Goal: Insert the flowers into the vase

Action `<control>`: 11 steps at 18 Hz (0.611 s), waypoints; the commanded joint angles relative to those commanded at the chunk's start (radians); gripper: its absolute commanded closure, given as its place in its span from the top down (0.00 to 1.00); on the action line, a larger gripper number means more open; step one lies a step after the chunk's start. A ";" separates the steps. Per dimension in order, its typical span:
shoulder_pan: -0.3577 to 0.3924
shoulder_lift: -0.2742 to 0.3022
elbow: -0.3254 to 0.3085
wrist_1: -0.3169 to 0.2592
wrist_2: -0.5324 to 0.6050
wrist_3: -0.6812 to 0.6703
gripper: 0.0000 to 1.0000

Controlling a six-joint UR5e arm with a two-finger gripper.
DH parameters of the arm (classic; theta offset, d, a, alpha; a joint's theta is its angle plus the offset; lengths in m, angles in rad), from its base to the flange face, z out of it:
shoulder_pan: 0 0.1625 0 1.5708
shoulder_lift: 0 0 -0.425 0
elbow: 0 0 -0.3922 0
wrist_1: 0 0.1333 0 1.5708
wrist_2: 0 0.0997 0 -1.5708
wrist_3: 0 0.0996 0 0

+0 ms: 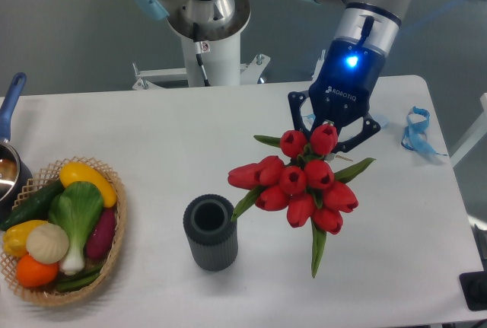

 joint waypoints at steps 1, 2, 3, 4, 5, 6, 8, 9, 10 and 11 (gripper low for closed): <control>0.000 0.000 0.000 0.000 0.000 -0.002 0.05; -0.003 0.002 -0.008 0.002 0.000 -0.002 0.05; -0.003 0.000 0.001 0.002 0.000 -0.003 0.05; -0.003 -0.002 0.017 0.000 -0.002 -0.009 0.05; -0.006 -0.003 0.018 0.000 -0.002 -0.003 0.05; -0.006 -0.005 0.015 0.002 0.000 0.000 0.05; -0.009 -0.008 0.014 0.003 0.000 0.020 0.05; -0.015 -0.011 0.014 0.008 -0.002 0.024 0.05; -0.018 -0.014 0.014 0.011 -0.002 0.028 0.05; -0.021 -0.018 0.012 0.018 -0.005 0.031 0.07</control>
